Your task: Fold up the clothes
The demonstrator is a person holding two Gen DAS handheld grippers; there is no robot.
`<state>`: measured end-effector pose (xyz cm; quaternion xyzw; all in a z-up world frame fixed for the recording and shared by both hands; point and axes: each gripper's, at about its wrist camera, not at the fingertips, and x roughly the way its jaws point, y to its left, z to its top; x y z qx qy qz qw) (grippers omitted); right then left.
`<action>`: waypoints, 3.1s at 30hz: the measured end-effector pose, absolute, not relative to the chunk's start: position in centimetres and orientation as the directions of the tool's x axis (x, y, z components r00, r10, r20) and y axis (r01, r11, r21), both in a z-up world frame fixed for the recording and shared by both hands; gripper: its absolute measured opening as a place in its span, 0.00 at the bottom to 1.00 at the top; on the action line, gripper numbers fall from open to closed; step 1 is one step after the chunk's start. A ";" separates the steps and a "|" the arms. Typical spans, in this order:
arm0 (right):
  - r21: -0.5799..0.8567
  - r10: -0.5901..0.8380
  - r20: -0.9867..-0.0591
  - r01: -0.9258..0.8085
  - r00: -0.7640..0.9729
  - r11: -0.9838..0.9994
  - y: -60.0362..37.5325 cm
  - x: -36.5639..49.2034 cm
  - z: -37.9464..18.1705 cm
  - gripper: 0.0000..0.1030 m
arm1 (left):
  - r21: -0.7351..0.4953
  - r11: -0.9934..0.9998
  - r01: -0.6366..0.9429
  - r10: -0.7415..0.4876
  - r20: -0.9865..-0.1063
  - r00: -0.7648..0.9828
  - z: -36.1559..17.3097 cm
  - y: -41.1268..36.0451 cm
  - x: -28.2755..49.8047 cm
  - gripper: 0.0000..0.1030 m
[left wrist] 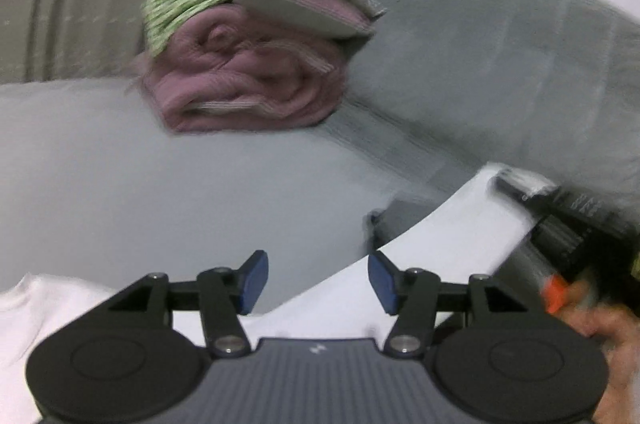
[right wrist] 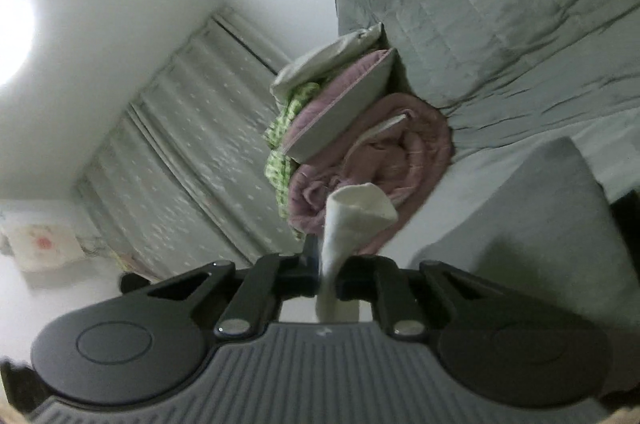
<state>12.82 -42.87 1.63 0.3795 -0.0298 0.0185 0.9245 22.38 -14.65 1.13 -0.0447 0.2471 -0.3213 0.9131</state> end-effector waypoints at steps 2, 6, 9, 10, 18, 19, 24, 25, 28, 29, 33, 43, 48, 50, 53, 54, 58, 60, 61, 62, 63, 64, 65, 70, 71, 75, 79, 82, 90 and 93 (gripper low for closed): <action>0.682 -0.001 0.059 -0.040 0.998 0.730 -42.4 12.7 1.9 0.09 | -0.237 0.820 0.521 -0.567 -0.452 0.688 -0.4 -14.0 22.6 0.54; 0.653 -0.050 0.067 -0.006 0.997 0.757 -42.3 11.6 1.2 0.08 | -0.258 0.843 0.472 -0.535 -0.491 0.688 -3.4 -13.5 23.0 0.54; 0.638 -0.096 0.062 0.034 0.993 0.769 -42.6 11.1 0.6 0.08 | -0.322 0.839 0.438 -0.544 -0.508 0.668 -5.5 -14.1 23.0 0.55; 0.634 -0.111 0.042 0.059 0.993 0.771 -42.8 11.3 0.2 0.08 | -0.337 0.839 0.426 -0.544 -0.513 0.664 -6.2 -14.6 23.0 0.55; 0.596 -0.261 -0.100 0.268 0.960 0.757 -43.5 11.7 -1.1 0.08 | -0.284 0.825 0.489 -0.560 -0.527 0.639 -5.6 -17.4 22.2 0.62; 0.586 -0.274 -0.105 0.282 0.956 0.759 -43.4 11.7 -1.2 0.09 | -0.290 0.816 0.500 -0.572 -0.528 0.628 -5.5 -17.7 22.2 0.62; 0.578 -0.291 -0.106 0.297 0.951 0.760 -43.1 11.6 -1.3 0.11 | -0.366 0.766 0.529 -0.640 -0.523 0.564 -5.5 -18.6 22.6 0.68; 0.578 -0.295 -0.108 0.302 0.949 0.758 -43.1 11.6 -1.3 0.13 | -0.387 0.754 0.531 -0.654 -0.518 0.552 -5.6 -18.7 22.7 0.68; 0.583 -0.308 -0.109 0.312 0.945 0.751 -43.1 11.5 -1.2 0.15 | -0.442 0.720 0.535 -0.693 -0.501 0.519 -5.8 -18.8 22.9 0.68; 0.583 -0.324 -0.095 0.316 0.941 0.748 -43.1 11.2 -1.1 0.21 | -0.462 0.705 0.538 -0.708 -0.495 0.504 -5.8 -18.8 22.9 0.69; 0.577 -0.397 -0.013 0.331 0.918 0.747 -43.0 9.4 -0.2 0.49 | -0.506 0.673 0.539 -0.739 -0.489 0.463 -6.0 -20.0 23.3 0.69; 0.624 -0.297 0.007 0.227 0.955 0.748 -43.2 9.8 -0.1 0.49 | -0.503 0.701 0.506 -0.713 -0.458 0.532 -3.6 -19.0 21.9 0.70; 0.619 -0.250 0.009 0.191 0.968 0.762 -42.6 10.2 0.3 0.54 | -0.414 0.794 0.445 -0.605 -0.467 0.645 -2.2 -15.9 21.1 0.70; 0.621 -0.233 0.006 0.179 0.973 0.763 -42.4 10.4 0.3 0.55 | -0.358 0.835 0.419 -0.549 -0.471 0.690 -1.7 -14.2 20.5 0.71; 0.627 -0.198 0.003 0.152 0.980 0.764 -41.9 10.8 0.4 0.57 | -0.292 0.876 0.383 -0.480 -0.472 0.740 -1.2 -11.6 19.8 0.73; 0.625 -0.188 0.000 0.146 0.982 0.767 -41.7 11.0 0.4 0.58 | -0.271 0.888 0.372 -0.459 -0.469 0.754 -1.1 -10.7 19.5 0.75; 0.606 -0.139 -0.018 0.121 0.990 0.786 -40.4 11.7 0.6 0.58 | -0.230 0.920 0.317 -0.391 -0.474 0.789 -1.4 -6.9 18.9 0.76; 0.599 -0.104 -0.029 0.101 0.994 0.794 -39.8 12.2 0.7 0.59 | -0.215 0.929 0.302 -0.370 -0.488 0.791 -2.1 -5.7 18.6 0.76; 0.596 -0.084 -0.035 0.088 0.996 0.798 -39.4 12.5 0.7 0.59 | -0.194 0.935 0.297 -0.354 -0.494 0.794 -2.4 -5.3 18.3 0.76; 0.590 -0.065 -0.042 0.077 0.997 0.804 -38.9 12.7 0.7 0.59 | -0.173 0.941 0.292 -0.339 -0.501 0.796 -2.8 -4.8 18.0 0.76; 0.583 -0.046 -0.048 0.066 0.998 0.809 -38.5 13.0 0.7 0.59 | -0.154 0.945 0.289 -0.327 -0.508 0.797 -3.3 -4.3 17.6 0.76; 0.575 -0.030 -0.056 0.057 0.998 0.816 -38.0 13.2 0.7 0.59 | -0.139 0.948 0.286 -0.316 -0.516 0.796 -3.8 -3.8 17.3 0.76; 0.566 -0.015 -0.064 0.049 0.998 0.823 -37.5 13.5 0.7 0.59 | -0.134 0.950 0.281 -0.308 -0.526 0.793 -4.2 -3.4 17.0 0.76; 0.516 0.060 -0.105 0.003 0.993 0.856 -34.9 14.7 0.6 0.63 | -0.170 0.948 0.271 -0.319 -0.528 0.787 -4.4 -1.0 15.9 0.79; 0.504 0.068 -0.116 0.000 0.991 0.864 -34.4 14.9 0.5 0.65 | -0.174 0.950 0.258 -0.311 -0.515 0.799 -4.2 -0.6 15.8 0.80; 0.467 0.104 -0.177 -0.009 0.979 0.884 -32.7 15.8 -0.1 0.65 | -0.200 0.969 0.147 -0.226 -0.464 0.856 -3.8 0.9 15.4 0.81; 0.429 0.143 -0.233 -0.030 0.962 0.903 -30.7 16.5 -0.6 0.65 | -0.180 0.975 0.126 -0.202 -0.507 0.838 -4.9 1.8 15.1 0.81; 0.379 0.177 -0.293 -0.056 0.940 0.924 -28.4 16.8 -0.6 0.65 | -0.224 0.966 0.132 -0.233 -0.520 0.822 -5.1 2.6 15.5 0.81; 0.413 0.322 -0.414 -0.140 0.852 0.900 -21.3 17.1 1.8 0.65 | -0.079 0.996 -0.038 -0.012 -0.550 0.835 -3.7 5.4 15.0 0.81; 0.397 0.366 -0.378 -0.208 0.850 0.894 -17.9 16.9 4.2 0.71 | -0.085 0.991 -0.102 0.039 -0.548 0.835 -2.7 7.8 14.7 0.81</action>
